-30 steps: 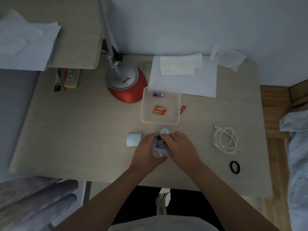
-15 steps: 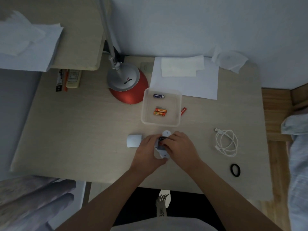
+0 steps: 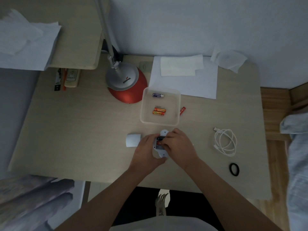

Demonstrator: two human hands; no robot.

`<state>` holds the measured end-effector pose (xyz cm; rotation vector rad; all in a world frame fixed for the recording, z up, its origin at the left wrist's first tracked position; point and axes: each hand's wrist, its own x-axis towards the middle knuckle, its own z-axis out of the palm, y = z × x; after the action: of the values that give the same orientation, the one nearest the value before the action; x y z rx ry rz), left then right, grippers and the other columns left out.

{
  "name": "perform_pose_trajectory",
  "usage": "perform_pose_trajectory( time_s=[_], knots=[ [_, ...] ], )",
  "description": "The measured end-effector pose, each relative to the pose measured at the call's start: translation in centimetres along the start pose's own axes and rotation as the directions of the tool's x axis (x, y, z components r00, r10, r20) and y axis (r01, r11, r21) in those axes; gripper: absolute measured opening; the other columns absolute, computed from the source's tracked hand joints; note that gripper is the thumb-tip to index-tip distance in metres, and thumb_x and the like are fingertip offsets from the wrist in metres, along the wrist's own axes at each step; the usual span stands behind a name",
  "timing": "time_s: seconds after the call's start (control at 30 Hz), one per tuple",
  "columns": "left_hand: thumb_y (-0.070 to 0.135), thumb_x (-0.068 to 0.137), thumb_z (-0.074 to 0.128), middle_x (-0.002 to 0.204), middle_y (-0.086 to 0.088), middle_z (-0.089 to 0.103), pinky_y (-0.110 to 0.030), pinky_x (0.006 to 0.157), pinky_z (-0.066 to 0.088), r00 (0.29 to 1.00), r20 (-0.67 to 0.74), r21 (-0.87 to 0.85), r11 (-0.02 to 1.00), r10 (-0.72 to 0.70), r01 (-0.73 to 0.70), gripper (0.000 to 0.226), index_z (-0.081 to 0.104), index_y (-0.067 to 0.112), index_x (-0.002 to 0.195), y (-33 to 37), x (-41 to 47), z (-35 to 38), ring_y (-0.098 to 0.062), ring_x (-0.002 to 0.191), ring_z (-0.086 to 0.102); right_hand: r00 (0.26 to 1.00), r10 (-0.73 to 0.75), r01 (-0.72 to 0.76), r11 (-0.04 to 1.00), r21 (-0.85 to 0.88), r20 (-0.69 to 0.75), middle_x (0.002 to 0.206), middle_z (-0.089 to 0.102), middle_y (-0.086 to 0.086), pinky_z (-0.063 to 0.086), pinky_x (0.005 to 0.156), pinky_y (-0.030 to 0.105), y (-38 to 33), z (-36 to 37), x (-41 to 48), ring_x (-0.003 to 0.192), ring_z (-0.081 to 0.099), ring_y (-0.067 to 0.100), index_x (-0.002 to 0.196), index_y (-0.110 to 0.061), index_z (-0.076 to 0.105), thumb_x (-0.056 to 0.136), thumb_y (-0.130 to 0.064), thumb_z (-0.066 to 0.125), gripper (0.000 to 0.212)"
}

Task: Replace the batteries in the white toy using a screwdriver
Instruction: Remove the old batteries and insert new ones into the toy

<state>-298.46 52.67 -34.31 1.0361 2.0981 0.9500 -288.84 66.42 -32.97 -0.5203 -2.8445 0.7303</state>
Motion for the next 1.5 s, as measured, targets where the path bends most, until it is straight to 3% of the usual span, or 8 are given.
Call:
perform_pose_trajectory(
  time_s=[0.17,0.3,0.73,0.93,1.03,1.23,1.4,1.5],
  knots=[
    [0.03,0.063,0.089,0.122,0.002,0.061,-0.022,0.098,0.042,1.0,0.0,0.014,1.0,0.024,-0.024,0.076,0.056,0.017,0.129,0.0,-0.1,-0.1,-0.014,0.112,0.056,0.998,0.045,-0.045,0.999,-0.014,0.038,0.076,0.072,-0.003,0.046,0.059,0.03,0.2,0.7,-0.3,0.063,0.049,0.019,0.076,-0.017,0.078,0.085,-0.032,0.05,0.033],
    [0.033,0.063,0.088,0.122,0.004,0.061,-0.031,0.097,0.046,1.0,0.015,0.013,1.0,0.003,-0.003,0.076,0.056,0.016,0.13,-0.3,0.0,-0.1,-0.015,0.112,0.057,0.999,0.034,-0.032,0.998,-0.055,0.037,0.079,0.071,-0.004,0.045,0.063,0.03,0.2,1.1,-0.4,0.066,0.049,0.019,0.081,-0.018,0.079,0.078,-0.019,0.074,0.005],
    [0.031,0.06,0.091,0.118,0.007,0.063,-0.031,0.094,0.049,1.0,-0.003,0.009,1.0,0.028,-0.028,0.075,0.056,0.022,0.126,-0.2,0.2,-0.1,-0.011,0.107,0.06,0.998,0.032,-0.02,0.976,-0.218,0.052,0.073,0.062,0.001,0.042,0.062,0.033,-0.4,1.2,-0.8,0.072,0.054,0.024,0.07,-0.014,0.071,0.062,-0.016,0.084,0.016],
    [0.03,0.061,0.091,0.117,0.009,0.063,-0.017,0.093,0.043,1.0,0.004,0.002,1.0,0.009,-0.009,0.072,0.058,0.019,0.124,-0.3,0.1,-0.2,-0.008,0.106,0.059,0.994,0.058,-0.04,0.982,-0.184,0.09,0.073,0.063,-0.003,0.043,0.061,0.032,-0.3,1.6,-0.6,0.072,0.049,0.02,0.075,-0.018,0.074,0.067,-0.024,0.084,0.014],
    [0.028,0.06,0.091,0.115,0.008,0.061,-0.007,0.091,0.036,1.0,0.013,0.027,0.999,0.018,-0.018,0.072,0.057,0.019,0.123,-0.2,0.1,-0.2,-0.009,0.104,0.057,0.994,0.092,-0.088,0.995,-0.055,0.058,0.079,0.067,-0.001,0.047,0.066,0.034,0.1,1.1,-0.7,0.072,0.048,0.019,0.087,-0.017,0.076,0.078,-0.025,0.071,0.013],
    [0.029,0.06,0.09,0.113,0.008,0.06,-0.017,0.086,0.042,1.0,0.007,0.047,0.999,-0.012,0.012,0.07,0.057,0.023,0.121,0.5,0.0,-0.5,-0.01,0.102,0.056,0.976,0.194,-0.185,0.978,0.096,-0.097,0.08,0.065,-0.001,0.049,0.067,0.03,0.5,-2.8,-1.9,0.074,0.056,0.018,0.099,-0.017,0.071,0.083,-0.024,0.072,0.017],
    [0.028,0.06,0.091,0.117,0.011,0.059,-0.006,0.087,0.036,0.999,0.013,0.054,0.998,-0.045,0.044,0.075,0.055,0.025,0.125,0.8,-0.1,-0.6,-0.006,0.105,0.054,0.901,0.401,-0.369,0.91,0.192,-0.167,0.088,0.062,-0.008,0.048,0.068,0.022,3.0,-4.5,-1.7,0.074,0.054,0.007,0.111,-0.02,0.065,0.088,-0.021,0.067,0.023],
    [0.027,0.061,0.091,0.118,0.01,0.059,-0.005,0.088,0.035,0.998,0.016,0.042,0.997,-0.066,0.065,0.075,0.055,0.023,0.126,0.9,-0.2,-0.5,-0.007,0.106,0.055,0.876,0.44,-0.405,0.893,0.196,-0.195,0.1,0.062,-0.003,0.052,0.07,0.029,4.7,-4.8,-0.7,0.074,0.056,0.01,0.116,-0.018,0.063,0.085,-0.012,0.066,0.031]
  ],
)
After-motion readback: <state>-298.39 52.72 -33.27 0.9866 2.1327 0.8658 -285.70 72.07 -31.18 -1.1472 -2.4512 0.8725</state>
